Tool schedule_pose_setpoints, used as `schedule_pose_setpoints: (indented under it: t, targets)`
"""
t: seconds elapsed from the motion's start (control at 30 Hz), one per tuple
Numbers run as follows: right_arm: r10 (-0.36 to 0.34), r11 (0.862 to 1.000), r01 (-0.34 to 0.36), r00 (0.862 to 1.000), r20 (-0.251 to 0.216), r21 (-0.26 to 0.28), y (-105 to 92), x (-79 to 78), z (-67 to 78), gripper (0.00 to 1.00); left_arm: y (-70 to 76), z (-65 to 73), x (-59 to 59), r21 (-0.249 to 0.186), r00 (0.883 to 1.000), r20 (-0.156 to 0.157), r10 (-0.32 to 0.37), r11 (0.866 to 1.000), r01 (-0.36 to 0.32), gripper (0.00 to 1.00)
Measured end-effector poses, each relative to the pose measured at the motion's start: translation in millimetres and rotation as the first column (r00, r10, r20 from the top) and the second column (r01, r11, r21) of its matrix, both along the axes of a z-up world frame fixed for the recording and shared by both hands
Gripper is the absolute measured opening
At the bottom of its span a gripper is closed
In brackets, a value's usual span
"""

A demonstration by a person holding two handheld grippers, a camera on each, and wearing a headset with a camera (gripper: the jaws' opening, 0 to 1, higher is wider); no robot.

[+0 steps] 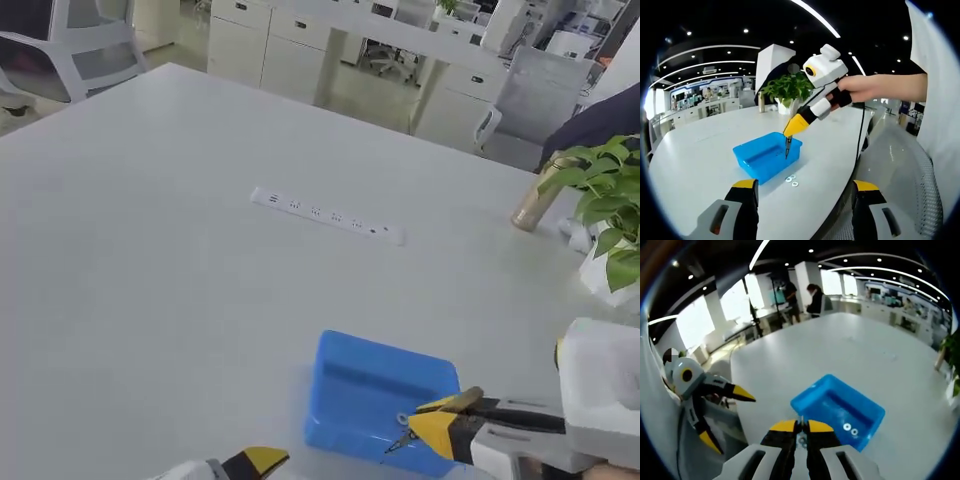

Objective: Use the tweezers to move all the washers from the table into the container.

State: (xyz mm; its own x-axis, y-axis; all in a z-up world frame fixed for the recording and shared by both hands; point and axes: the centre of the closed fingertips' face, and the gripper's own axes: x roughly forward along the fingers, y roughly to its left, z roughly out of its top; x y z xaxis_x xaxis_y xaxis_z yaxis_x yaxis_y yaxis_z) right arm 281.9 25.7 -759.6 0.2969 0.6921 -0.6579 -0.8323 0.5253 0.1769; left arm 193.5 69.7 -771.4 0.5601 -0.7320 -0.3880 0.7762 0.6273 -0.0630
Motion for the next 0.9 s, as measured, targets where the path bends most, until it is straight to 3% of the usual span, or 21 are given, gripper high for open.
schedule_pose_setpoints:
  t: [0.33, 0.53, 0.9]
  targets:
    - [0.014, 1.0, -0.014, 0.999, -0.05, -0.001, 1.9, -11.6, -17.8, 0.03, -0.7, 0.0, -1.3, 0.0, 1.0, -0.002, -0.004, 1.0, 0.004, 0.76]
    - [0.039, 0.999, -0.041, 0.997, -0.072, -0.031, -1.3, -16.4, -28.9, 0.03, -0.6, -1.3, -1.6, 0.005, 1.0, -0.005, -0.005, 1.0, 0.005, 0.76]
    - [0.083, 0.995, -0.087, 0.992, -0.095, -0.039, 5.4, -24.3, -37.4, 0.03, -0.6, -2.2, -2.0, 0.006, 1.0, -0.011, -0.004, 1.0, 0.004, 0.76]
